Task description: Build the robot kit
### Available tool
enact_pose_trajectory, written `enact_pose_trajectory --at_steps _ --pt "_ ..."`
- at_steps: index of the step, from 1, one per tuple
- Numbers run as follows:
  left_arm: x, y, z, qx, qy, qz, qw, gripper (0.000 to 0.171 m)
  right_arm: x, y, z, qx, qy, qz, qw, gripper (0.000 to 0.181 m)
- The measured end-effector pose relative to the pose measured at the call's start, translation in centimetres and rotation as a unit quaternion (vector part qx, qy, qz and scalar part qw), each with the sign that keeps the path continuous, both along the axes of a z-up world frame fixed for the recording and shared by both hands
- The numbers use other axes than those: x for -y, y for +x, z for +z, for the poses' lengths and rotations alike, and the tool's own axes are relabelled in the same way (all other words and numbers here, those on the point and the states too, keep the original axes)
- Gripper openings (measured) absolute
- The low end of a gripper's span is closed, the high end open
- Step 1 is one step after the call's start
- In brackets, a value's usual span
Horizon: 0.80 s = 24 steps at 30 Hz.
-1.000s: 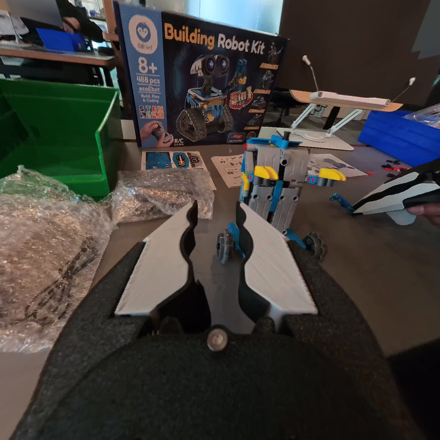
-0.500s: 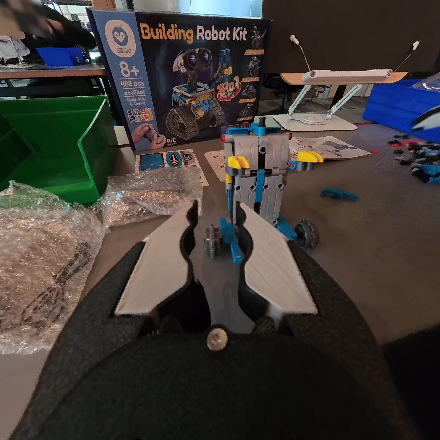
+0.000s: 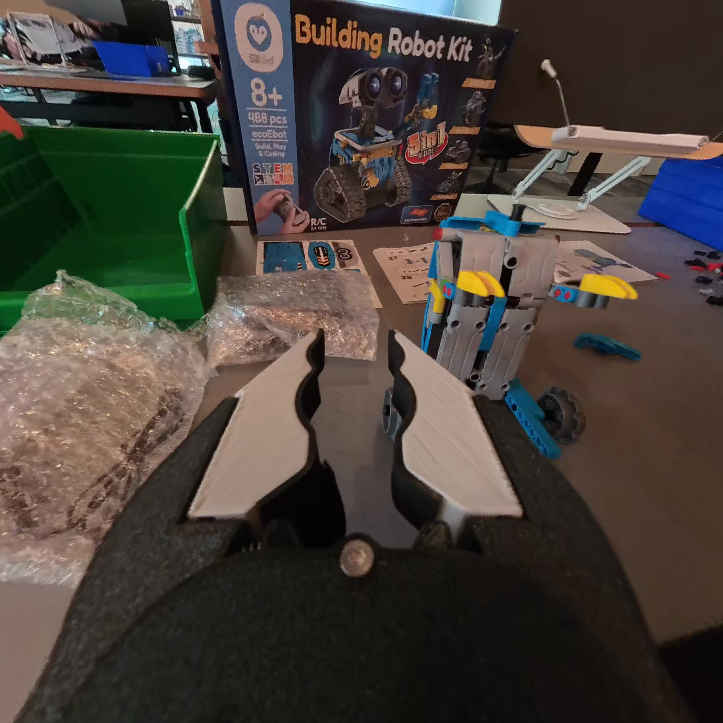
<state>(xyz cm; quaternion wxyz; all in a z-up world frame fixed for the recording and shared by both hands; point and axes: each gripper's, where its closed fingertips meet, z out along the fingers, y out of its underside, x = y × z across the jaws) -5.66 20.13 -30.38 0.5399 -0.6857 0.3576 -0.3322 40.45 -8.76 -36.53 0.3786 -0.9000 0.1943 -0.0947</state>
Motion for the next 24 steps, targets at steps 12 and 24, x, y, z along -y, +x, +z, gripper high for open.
enact_pose_trajectory --at_steps 12,24 --pt "-0.2 1.3 -0.3 0.021 -0.048 -0.032 0.998 0.032 -0.2 1.2 0.9 -0.002 0.047 -0.03 0.998 0.021" --pt "-0.2 1.3 -0.6 0.022 -0.063 -0.038 0.997 0.032 -0.7 0.6 -1.2 -0.02 0.013 -0.02 1.0 0.017"
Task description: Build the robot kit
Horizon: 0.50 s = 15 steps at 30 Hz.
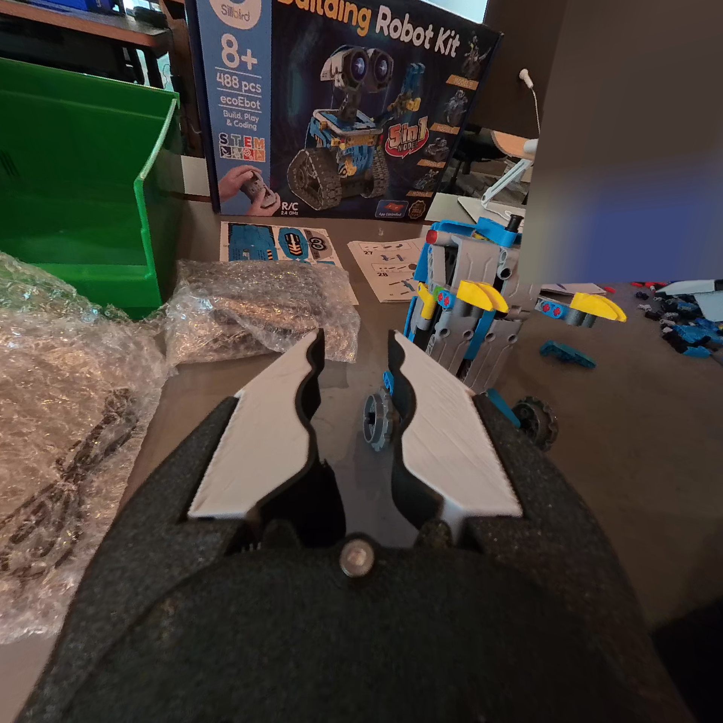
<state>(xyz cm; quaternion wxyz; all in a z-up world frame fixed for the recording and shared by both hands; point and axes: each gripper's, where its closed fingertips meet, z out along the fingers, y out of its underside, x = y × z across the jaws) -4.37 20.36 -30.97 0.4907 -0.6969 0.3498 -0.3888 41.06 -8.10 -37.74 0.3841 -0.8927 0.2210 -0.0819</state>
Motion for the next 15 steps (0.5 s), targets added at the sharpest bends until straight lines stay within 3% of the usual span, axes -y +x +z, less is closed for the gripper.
enact_pose_trajectory --at_steps 15 --pt "-0.3 -0.1 0.1 0.024 -0.028 -0.004 0.999 0.032 -0.7 0.4 -1.3 -0.013 -0.041 -0.013 0.999 0.023"
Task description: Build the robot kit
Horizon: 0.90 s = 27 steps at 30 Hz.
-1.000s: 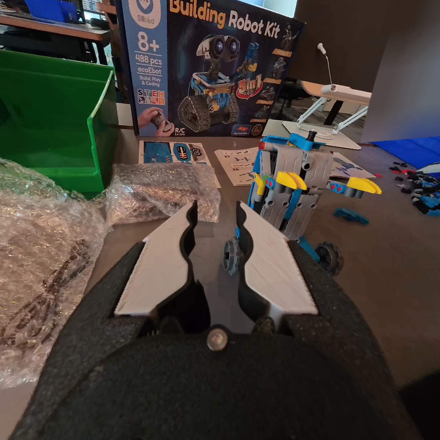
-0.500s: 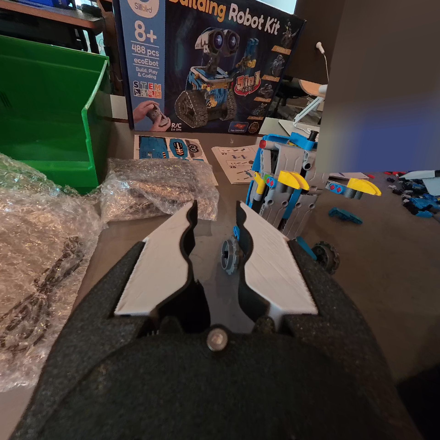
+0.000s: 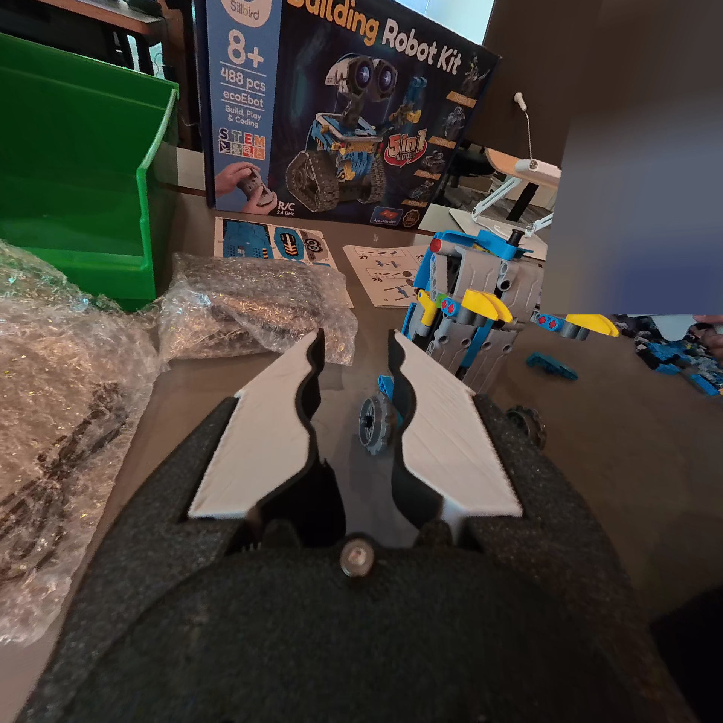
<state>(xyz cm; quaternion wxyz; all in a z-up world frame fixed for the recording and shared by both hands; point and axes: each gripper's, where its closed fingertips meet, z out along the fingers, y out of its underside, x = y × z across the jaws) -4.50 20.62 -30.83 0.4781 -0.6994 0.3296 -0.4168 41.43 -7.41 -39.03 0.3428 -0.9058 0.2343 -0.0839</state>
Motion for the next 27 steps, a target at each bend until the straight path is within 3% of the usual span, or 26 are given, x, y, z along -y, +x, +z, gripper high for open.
enact_pose_trajectory --at_steps 4,9,12,15,18,21,25,27 --pt "0.0 0.0 -0.1 0.0 -0.004 -0.002 1.0 0.032 0.0 0.2 -0.1 -0.017 0.014 -0.001 1.0 0.01" --pt "-0.1 0.0 -0.1 0.005 -0.012 -0.002 1.0 0.032 -0.3 -0.7 0.6 0.002 0.009 0.035 0.999 0.009" --pt "-0.1 -0.1 0.0 0.005 -0.011 -0.001 1.0 0.032 -2.9 -6.1 3.3 0.019 0.055 0.17 0.984 0.009" --pt "-0.1 0.0 -0.1 0.002 -0.009 -0.002 1.0 0.032 -4.4 -16.3 3.0 -0.018 0.039 0.372 0.927 0.01" --pt "-0.1 0.0 0.0 0.004 -0.008 -0.002 1.0 0.032 -4.4 -23.1 1.8 -0.037 0.015 0.48 0.876 0.01" --pt "-0.1 -0.1 0.0 0.007 -0.012 -0.002 1.0 0.032 -4.4 -25.5 0.7 -0.024 -0.004 0.516 0.856 0.01" --pt "-0.1 -0.1 0.1 0.01 -0.012 -0.001 1.0 0.032 -4.3 -25.3 -0.2 -0.018 -0.017 0.516 0.856 0.011" --pt "-0.1 -0.1 0.0 0.009 -0.011 -0.001 1.0 0.032 -4.4 -25.2 -0.1 -0.034 -0.01 0.503 0.864 0.028"
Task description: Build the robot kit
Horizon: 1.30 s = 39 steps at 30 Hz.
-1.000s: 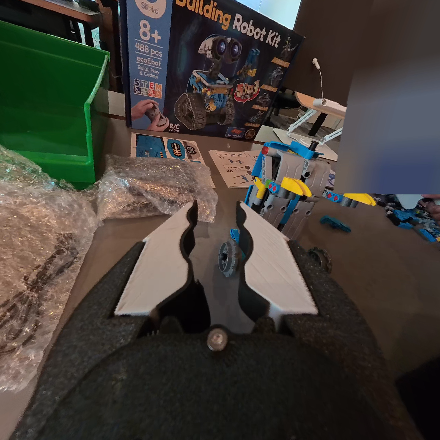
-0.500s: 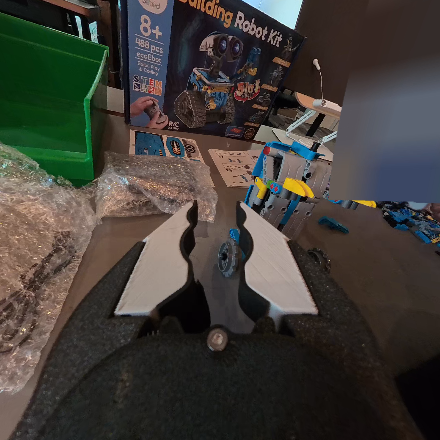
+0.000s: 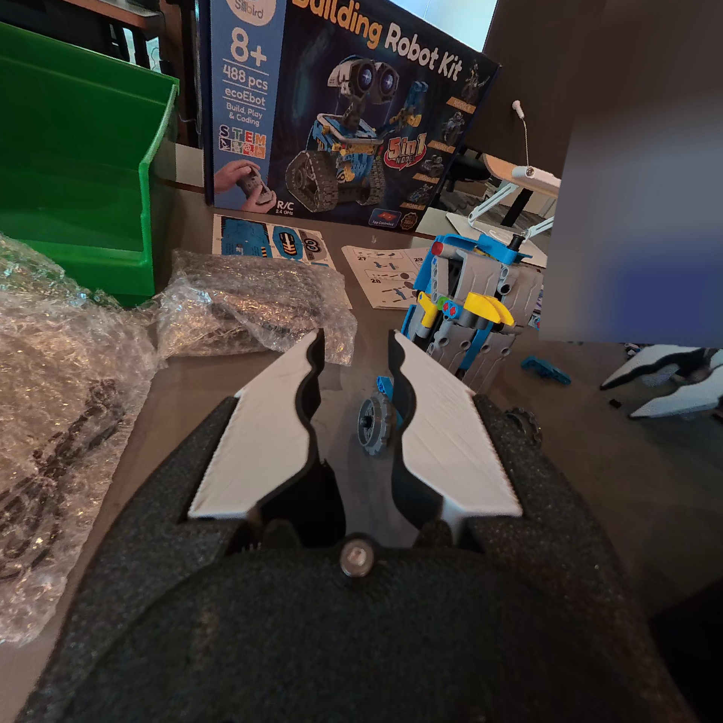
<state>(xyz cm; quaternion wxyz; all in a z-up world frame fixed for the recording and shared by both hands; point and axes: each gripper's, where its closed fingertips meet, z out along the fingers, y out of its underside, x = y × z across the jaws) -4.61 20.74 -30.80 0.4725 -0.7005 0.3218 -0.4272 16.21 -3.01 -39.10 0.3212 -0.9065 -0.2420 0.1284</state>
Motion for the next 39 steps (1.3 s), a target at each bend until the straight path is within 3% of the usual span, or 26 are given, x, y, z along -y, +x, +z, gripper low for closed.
enact_pose_trajectory --at_steps 2,4,6,7,9,11,14,21,24,27,29,31,33,36,39 --pt "0.0 0.0 -0.1 -0.001 -0.001 -0.001 1.0 0.032 0.2 0.3 0.8 -0.027 -0.006 -0.014 1.0 0.037" --pt "0.0 0.0 0.0 0.0 -0.002 -0.001 1.0 0.032 0.0 4.0 2.5 -0.002 0.022 -0.066 0.998 0.037" --pt "0.0 0.0 0.0 0.002 -0.003 -0.001 1.0 0.032 -0.2 9.8 4.6 0.017 0.065 -0.166 0.984 0.032" --pt "0.0 0.0 0.0 0.002 -0.003 -0.001 1.0 0.032 -0.1 14.2 5.1 0.04 0.079 -0.255 0.963 0.03" --pt "0.0 0.0 0.0 0.002 -0.004 -0.001 1.0 0.032 1.5 20.5 4.1 0.057 0.06 -0.382 0.92 0.027" --pt "-0.1 0.0 -0.1 0.001 -0.006 -0.001 1.0 0.032 2.7 23.7 2.5 0.062 0.037 -0.461 0.884 0.028" --pt "-0.1 -0.1 0.0 0.005 -0.006 0.0 1.0 0.032 2.7 24.6 1.3 0.078 0.02 -0.474 0.877 0.028" --pt "0.2 -0.2 0.3 0.026 -0.017 -0.009 0.999 0.032 0.9 23.9 0.5 0.059 0.02 -0.46 0.886 0.029" --pt "0.2 -0.3 0.5 0.031 -0.015 -0.01 0.999 0.032 0.8 23.5 0.0 0.051 0.006 -0.454 0.889 0.01" --pt "0.2 -0.3 0.4 0.03 -0.015 -0.009 0.999 0.032 1.2 23.7 1.4 0.086 0.025 -0.44 0.894 0.01" --pt "0.2 -0.3 0.4 0.029 -0.017 -0.01 0.999 0.032 0.6 21.2 3.5 0.068 0.061 -0.375 0.922 0.01" --pt "0.2 -0.2 0.3 0.027 -0.017 -0.01 0.999 0.032 0.3 15.0 4.5 0.008 0.07 -0.247 0.967 0.009" --pt "0.2 -0.1 0.3 0.023 -0.015 -0.011 1.0 0.032 1.5 7.7 3.7 -0.054 0.029 -0.094 0.994 0.01" --pt "0.3 0.0 0.2 0.017 -0.01 -0.011 1.0 0.032 3.0 2.0 1.7 -0.03 -0.017 0.03 0.999 0.01" --pt "0.4 0.1 0.2 0.014 -0.009 -0.014 1.0 0.032 3.0 0.1 1.0 -0.023 -0.027 0.055 0.998 0.01"
